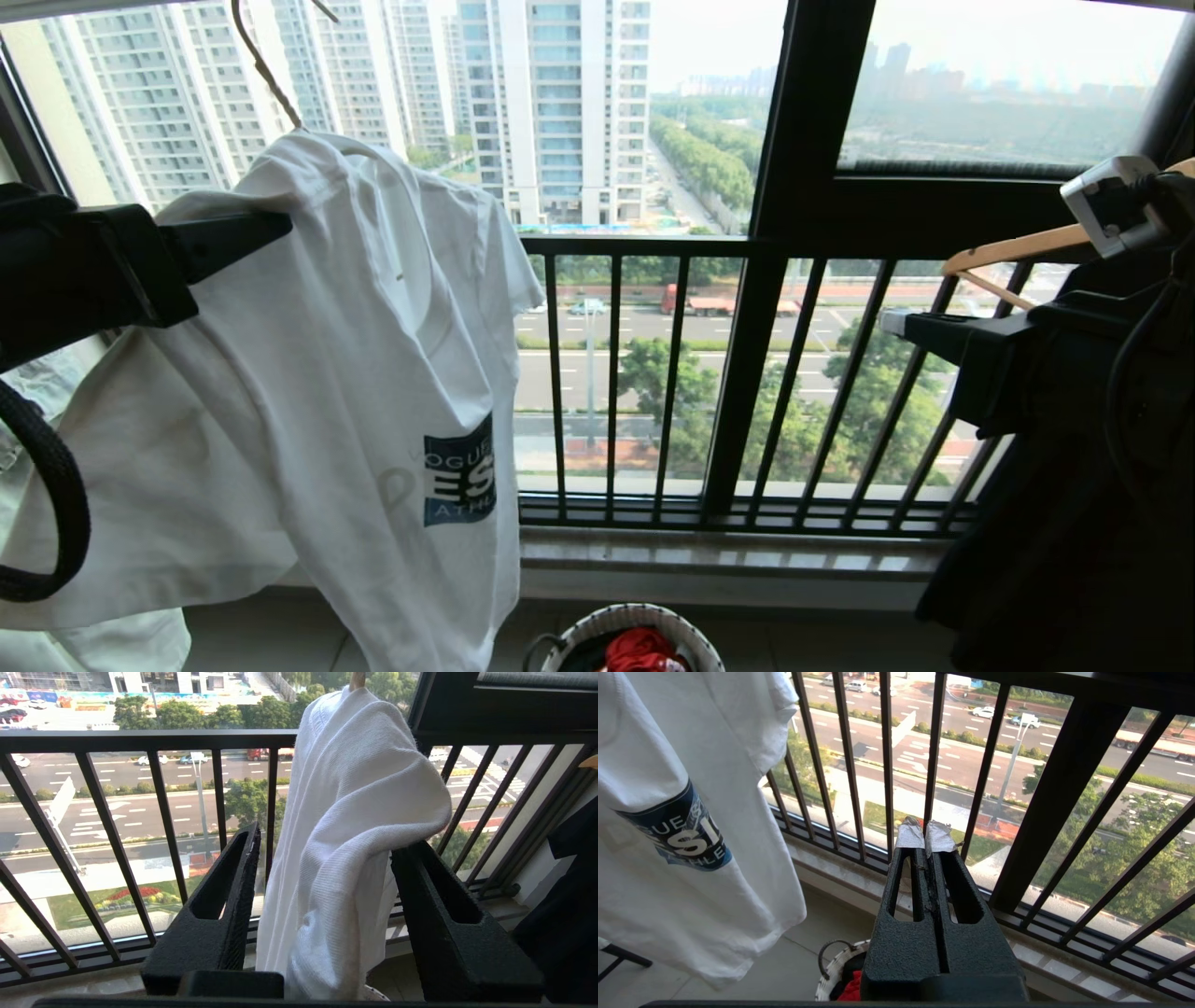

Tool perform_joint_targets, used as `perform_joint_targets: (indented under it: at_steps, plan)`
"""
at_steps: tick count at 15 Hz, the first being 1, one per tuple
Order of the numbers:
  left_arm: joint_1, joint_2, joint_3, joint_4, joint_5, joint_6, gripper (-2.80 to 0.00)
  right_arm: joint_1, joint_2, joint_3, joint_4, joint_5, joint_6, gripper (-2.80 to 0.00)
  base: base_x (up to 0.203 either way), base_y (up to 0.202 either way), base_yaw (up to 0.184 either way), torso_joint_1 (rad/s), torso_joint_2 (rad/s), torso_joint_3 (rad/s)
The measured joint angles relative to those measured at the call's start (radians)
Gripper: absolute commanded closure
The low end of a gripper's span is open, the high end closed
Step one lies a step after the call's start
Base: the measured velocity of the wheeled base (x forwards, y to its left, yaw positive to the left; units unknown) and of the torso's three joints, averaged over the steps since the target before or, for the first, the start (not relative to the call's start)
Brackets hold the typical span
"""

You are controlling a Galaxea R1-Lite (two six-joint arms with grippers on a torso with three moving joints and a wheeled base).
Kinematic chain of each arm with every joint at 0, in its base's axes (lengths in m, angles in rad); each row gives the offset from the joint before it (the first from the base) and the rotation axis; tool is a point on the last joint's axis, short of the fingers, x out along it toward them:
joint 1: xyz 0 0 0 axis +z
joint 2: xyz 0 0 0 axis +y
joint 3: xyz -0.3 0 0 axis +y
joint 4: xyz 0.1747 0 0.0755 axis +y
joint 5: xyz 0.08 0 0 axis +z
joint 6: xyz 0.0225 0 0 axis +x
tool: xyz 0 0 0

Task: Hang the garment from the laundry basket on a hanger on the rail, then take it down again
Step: Hang the clothes rack on the clothesline

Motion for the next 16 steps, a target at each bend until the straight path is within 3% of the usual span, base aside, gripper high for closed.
perform_joint_targets:
  at_steps: [4,6,10,12,13,16]
  plan:
    - [-0.006,-0.07,-0.016,0.031,-0.011,-0.001,-2.8,0.0,0.0,-0.001,0.0,0.0,0.0,0.0,0.0,0.0,0.0,0.0,0.0,0.0]
    - [-0.011,-0.118,-0.048,0.146,-0.011,-0.001,-2.8,0.0,0.001,-0.001,0.0,0.0,0.0,0.0,0.0,0.0,0.0,0.0,0.0,0.0]
    - [-0.013,-0.19,-0.182,0.485,-0.01,0.0,-2.8,0.001,0.003,-0.001,0.001,0.0,0.0,0.0,0.0,0.0,0.0,0.0,0.0,0.0]
    - [-0.013,-0.203,-0.209,0.523,-0.009,0.0,-2.8,0.001,0.004,-0.001,0.001,0.0,0.0,0.0,0.0,0.0,0.0,0.0,0.0,0.0]
    - [-0.013,-0.205,-0.22,0.524,-0.01,-0.001,0.0,0.001,0.004,0.0,0.001,0.0,0.0,0.0,0.0,0.0,0.0,0.0,0.0,0.0]
    - [-0.013,-0.198,-0.269,0.543,-0.013,0.0,0.0,0.001,0.004,0.012,0.0,0.0,-0.016,0.0,0.0,0.0,0.0,0.0,0.0,0.0]
